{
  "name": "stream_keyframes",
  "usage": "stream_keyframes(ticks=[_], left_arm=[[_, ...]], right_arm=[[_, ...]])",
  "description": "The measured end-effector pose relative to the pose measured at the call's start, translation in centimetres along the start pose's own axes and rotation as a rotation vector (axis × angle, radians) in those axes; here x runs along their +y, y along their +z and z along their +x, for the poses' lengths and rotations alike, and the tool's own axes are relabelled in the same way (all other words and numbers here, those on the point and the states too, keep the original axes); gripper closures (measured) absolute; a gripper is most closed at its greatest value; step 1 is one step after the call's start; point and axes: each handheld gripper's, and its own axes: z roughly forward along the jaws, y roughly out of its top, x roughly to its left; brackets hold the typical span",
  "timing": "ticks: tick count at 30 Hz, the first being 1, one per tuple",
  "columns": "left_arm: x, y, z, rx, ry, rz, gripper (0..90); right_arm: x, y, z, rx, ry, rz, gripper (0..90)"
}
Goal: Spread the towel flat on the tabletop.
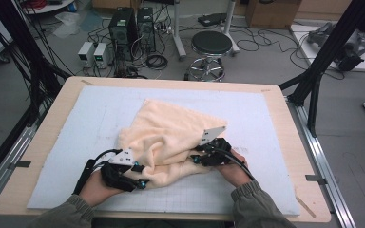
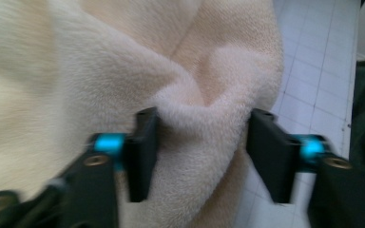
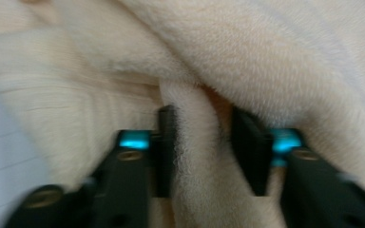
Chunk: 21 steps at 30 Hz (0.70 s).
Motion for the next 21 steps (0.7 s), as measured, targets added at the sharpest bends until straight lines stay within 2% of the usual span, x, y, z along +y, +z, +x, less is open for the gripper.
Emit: stream_keyframes(ticks=[1,2,3,6,8,10,12,13,15,17,18,19,21], left_arm=[[0.0,0.2,0.0,0.012,0.013,0.005,72.8],[0.0,0.0,0.1,0.017,0.015,0.001,78.4],[0.1,-0.2,0.2,0.017,0.011,-0.013,80.2],[0.4,-1.8,0.5,0.053,0.0,-0.079,82.2],[0.8,-3.3,0.8,0.077,-0.009,-0.141,82.7],[1.0,-4.5,1.1,0.089,-0.021,-0.181,82.9],[1.4,-6.2,1.7,0.129,-0.019,-0.214,83.1],[1.4,-6.7,2.0,0.141,-0.023,-0.226,83.2],[1.4,-7.8,2.8,0.174,-0.047,-0.256,83.2],[1.2,-8.1,3.8,0.196,-0.069,-0.258,83.2],[1.0,-7.8,4.3,0.192,-0.09,-0.244,82.8],[0.7,-7.2,4.8,0.182,-0.111,-0.205,81.9],[0.2,-6.4,5.1,0.187,-0.128,-0.173,76.2]], right_arm=[[0.1,0.3,-0.2,-0.001,-0.008,0.004,82.0],[0.1,0.3,-0.8,-0.001,0.003,-0.011,83.7],[0.1,0.2,-1.2,-0.008,0.024,-0.024,84.2],[0.0,-0.8,-2.9,-0.044,0.093,-0.06,84.8],[0.0,-1.3,-3.9,-0.079,0.102,-0.047,84.9],[0.0,-1.7,-4.9,-0.116,0.114,-0.038,84.9],[-0.1,-2.3,-6.1,-0.149,0.129,-0.023,85.0],[-0.3,-2.7,-6.5,-0.172,0.14,-0.034,85.0],[-0.8,-3.3,-7.4,-0.19,0.169,-0.037,85.0],[-1.5,-3.8,-8.1,-0.214,0.193,-0.018,84.9],[-1.9,-3.9,-8.4,-0.223,0.204,-0.005,84.8],[-2.3,-3.9,-8.6,-0.215,0.216,-0.001,83.9],[-2.7,-3.8,-8.3,-0.176,0.223,-0.01,75.0]])
